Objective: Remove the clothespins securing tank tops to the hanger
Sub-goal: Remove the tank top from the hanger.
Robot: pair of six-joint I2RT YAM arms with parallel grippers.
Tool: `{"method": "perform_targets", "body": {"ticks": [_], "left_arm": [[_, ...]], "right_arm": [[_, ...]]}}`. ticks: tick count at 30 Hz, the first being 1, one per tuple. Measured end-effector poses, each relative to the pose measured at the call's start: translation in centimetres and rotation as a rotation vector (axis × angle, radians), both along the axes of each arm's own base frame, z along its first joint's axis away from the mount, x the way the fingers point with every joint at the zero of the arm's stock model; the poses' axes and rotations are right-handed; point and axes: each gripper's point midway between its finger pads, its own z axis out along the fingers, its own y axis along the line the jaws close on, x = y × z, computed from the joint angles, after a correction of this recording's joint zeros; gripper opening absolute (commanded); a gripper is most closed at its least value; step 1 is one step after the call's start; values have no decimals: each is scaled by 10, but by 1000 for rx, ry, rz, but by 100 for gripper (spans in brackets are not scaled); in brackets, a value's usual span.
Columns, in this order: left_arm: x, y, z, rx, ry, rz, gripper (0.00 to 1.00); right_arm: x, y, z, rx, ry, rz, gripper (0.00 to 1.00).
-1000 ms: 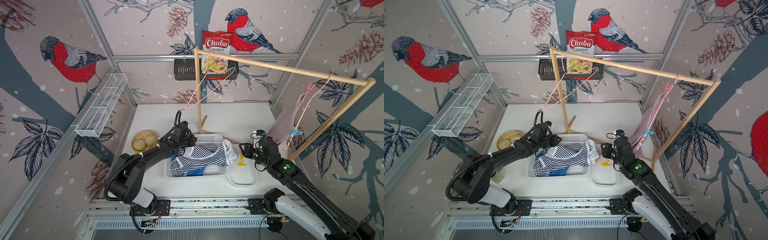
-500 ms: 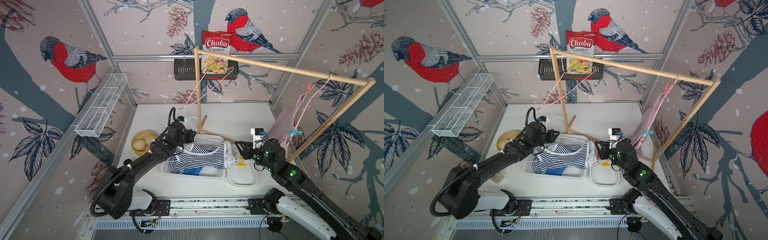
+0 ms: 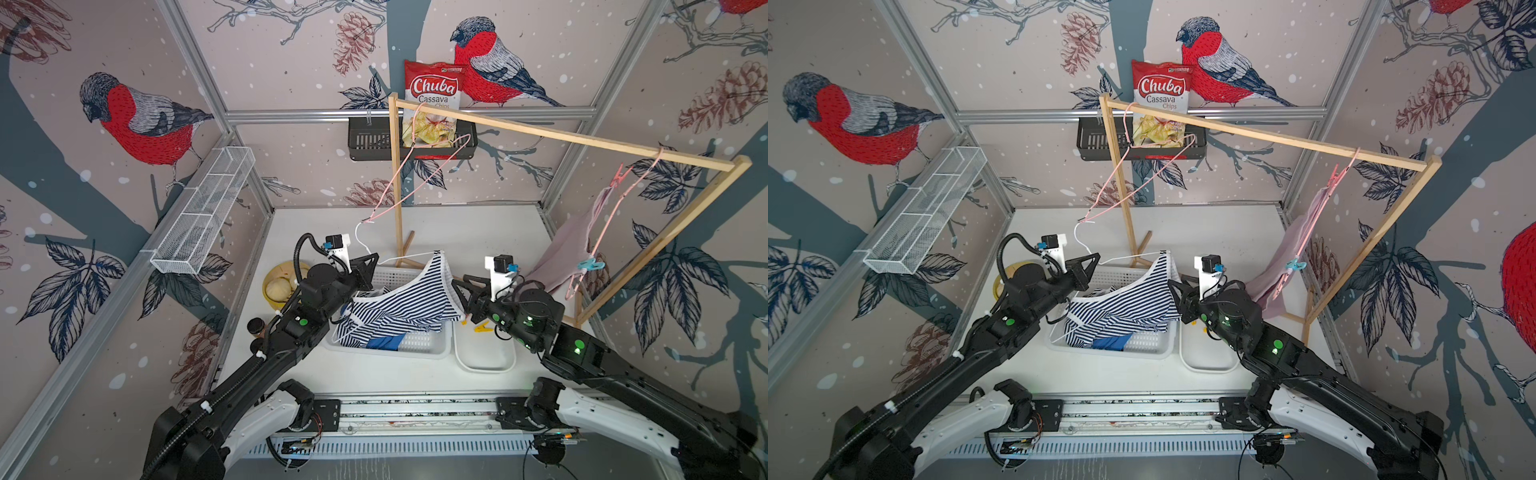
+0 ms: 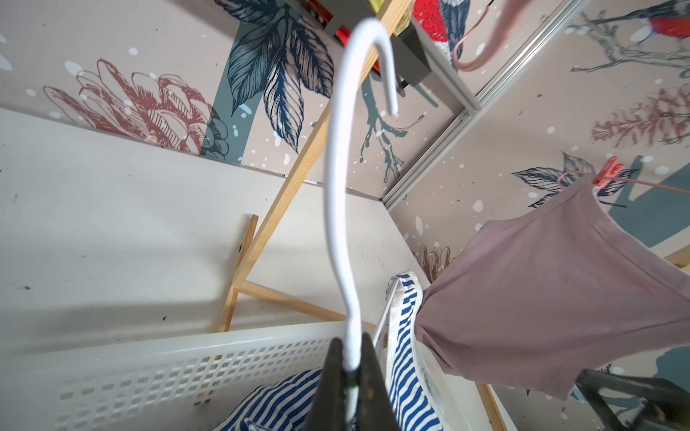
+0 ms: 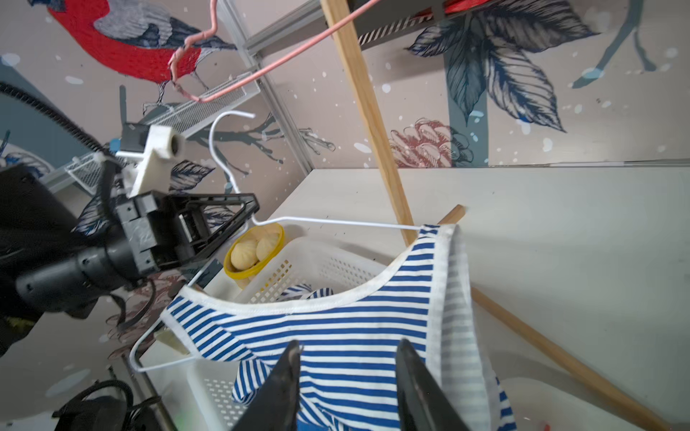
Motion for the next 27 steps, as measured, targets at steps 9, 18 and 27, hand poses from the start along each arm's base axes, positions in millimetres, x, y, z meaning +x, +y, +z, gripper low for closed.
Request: {"method": "perform_targets", "body": {"ticks": [9, 18, 27], "left_arm": [[-34, 14, 67, -69, -278, -6, 0], [-51, 11, 106, -58, -397, -52, 0], [-53, 3, 104, -26, -395, -90, 0]], "right_arm": [[13, 5, 0, -1, -10, -46, 58], [47, 10, 17, 33, -29, -101, 63], [52, 24, 38, 107, -66, -10, 63]]}}
